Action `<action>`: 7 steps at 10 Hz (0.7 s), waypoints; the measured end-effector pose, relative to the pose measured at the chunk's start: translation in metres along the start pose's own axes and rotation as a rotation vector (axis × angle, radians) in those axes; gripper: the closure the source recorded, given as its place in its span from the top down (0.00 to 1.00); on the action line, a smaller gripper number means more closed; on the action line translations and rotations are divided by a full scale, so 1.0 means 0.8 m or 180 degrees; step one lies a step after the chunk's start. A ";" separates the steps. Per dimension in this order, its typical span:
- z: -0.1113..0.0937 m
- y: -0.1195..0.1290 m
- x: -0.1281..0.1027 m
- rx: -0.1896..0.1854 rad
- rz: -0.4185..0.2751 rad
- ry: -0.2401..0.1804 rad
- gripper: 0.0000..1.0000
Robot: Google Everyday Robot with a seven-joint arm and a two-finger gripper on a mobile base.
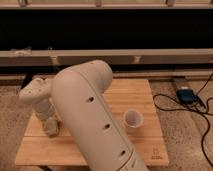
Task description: Wipe the white sponge on the table
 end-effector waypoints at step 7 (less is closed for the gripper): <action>-0.023 0.085 -0.013 0.0048 -0.0547 -0.0388 0.00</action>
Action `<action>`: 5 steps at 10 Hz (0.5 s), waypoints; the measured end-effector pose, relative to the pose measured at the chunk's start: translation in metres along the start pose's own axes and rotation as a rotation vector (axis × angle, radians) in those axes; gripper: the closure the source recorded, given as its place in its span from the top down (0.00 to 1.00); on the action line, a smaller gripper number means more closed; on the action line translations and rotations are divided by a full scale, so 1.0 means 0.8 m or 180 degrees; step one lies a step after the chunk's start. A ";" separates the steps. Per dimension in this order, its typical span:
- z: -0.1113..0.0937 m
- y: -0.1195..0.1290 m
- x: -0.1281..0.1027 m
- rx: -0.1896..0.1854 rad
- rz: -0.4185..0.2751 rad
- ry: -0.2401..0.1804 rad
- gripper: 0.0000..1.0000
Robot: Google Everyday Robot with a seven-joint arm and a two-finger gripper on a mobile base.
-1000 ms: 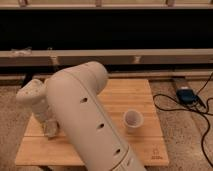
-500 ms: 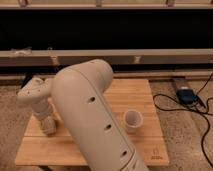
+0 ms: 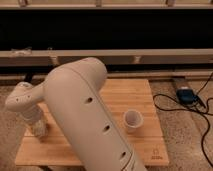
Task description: Wipe the white sponge on the table
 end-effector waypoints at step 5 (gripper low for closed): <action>0.033 0.025 0.040 0.0055 -0.0255 0.0186 0.00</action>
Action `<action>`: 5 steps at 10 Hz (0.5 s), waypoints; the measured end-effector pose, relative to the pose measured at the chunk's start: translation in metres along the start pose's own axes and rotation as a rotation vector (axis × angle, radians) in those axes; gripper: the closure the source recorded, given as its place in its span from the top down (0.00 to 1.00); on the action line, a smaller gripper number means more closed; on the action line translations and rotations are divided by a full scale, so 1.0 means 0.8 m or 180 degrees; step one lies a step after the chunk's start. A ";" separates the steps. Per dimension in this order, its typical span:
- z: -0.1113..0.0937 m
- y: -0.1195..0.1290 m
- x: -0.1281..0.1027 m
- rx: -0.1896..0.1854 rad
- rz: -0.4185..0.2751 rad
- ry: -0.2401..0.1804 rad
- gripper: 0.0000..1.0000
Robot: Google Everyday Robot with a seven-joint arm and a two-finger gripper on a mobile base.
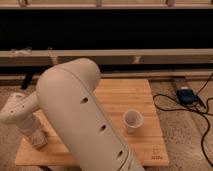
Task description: Wipe the white sponge on the table
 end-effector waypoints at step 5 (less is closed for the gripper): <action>0.016 -0.095 0.021 0.0022 0.0460 0.0107 0.00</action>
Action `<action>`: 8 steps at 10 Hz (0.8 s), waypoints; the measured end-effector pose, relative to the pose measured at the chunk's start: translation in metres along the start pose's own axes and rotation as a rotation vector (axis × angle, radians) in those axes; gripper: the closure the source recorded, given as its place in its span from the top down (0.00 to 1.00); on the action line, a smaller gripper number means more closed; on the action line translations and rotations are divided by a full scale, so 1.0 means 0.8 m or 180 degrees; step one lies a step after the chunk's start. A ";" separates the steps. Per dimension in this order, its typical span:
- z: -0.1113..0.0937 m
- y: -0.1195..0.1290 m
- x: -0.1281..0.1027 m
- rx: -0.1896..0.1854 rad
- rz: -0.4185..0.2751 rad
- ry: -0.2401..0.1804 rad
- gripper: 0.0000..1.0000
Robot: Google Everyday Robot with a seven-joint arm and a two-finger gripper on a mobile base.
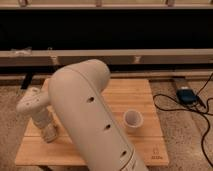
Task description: Wipe the white sponge on the table
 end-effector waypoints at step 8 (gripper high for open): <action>-0.032 -0.005 -0.044 -0.0060 0.0050 -0.0213 0.00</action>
